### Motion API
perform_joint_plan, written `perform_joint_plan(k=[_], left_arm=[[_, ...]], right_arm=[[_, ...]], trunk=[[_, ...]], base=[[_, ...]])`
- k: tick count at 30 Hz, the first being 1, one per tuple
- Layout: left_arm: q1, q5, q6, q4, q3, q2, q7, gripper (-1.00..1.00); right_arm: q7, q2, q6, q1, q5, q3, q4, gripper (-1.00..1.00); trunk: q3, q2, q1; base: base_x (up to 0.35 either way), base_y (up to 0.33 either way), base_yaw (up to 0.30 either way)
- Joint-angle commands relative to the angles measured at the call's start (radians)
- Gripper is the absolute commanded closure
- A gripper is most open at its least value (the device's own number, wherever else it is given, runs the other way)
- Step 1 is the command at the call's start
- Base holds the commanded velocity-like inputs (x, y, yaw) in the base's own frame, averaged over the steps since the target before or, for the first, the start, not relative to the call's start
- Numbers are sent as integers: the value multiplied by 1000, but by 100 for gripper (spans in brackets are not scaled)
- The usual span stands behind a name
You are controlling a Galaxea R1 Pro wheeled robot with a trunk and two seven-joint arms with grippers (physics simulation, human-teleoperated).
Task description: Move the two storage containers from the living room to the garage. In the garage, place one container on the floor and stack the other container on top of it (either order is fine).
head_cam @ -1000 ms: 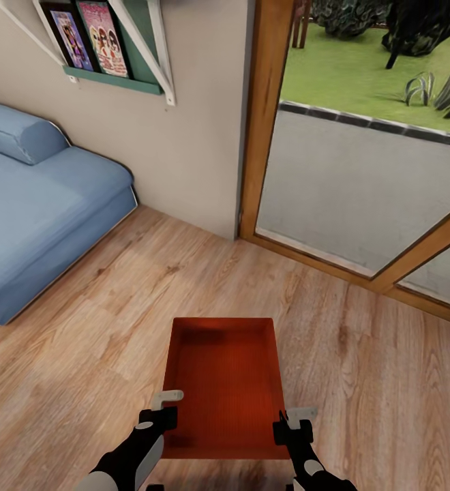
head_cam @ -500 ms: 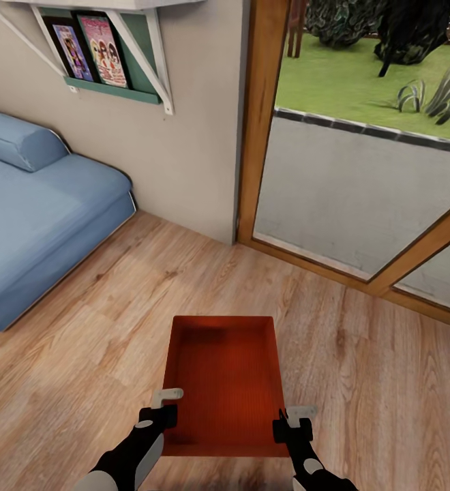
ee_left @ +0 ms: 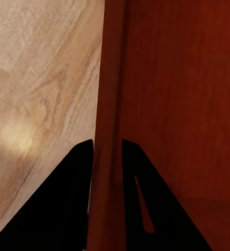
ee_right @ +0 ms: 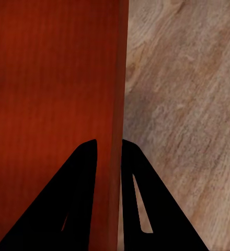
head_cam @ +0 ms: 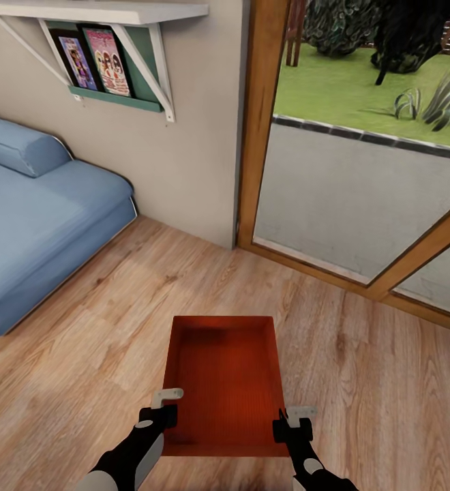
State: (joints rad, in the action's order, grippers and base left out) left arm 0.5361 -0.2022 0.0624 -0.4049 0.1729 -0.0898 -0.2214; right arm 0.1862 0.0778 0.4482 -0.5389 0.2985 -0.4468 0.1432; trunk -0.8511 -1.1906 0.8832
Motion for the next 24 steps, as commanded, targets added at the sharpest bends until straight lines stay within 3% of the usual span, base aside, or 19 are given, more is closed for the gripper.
perform_joint_plan(k=[1,24], left_arm=[[-1,1,7,-2,0,1,-16,100],[-1,1,7,-2,0,1,-17,100]], right_arm=[[6,1,1,-1,-6,40,4,100],[6,0,1,-1,-6,40,4,100]], trunk=[[1,0,0],[35,0,0]], base=[[0,0,0],[0,0,0]])
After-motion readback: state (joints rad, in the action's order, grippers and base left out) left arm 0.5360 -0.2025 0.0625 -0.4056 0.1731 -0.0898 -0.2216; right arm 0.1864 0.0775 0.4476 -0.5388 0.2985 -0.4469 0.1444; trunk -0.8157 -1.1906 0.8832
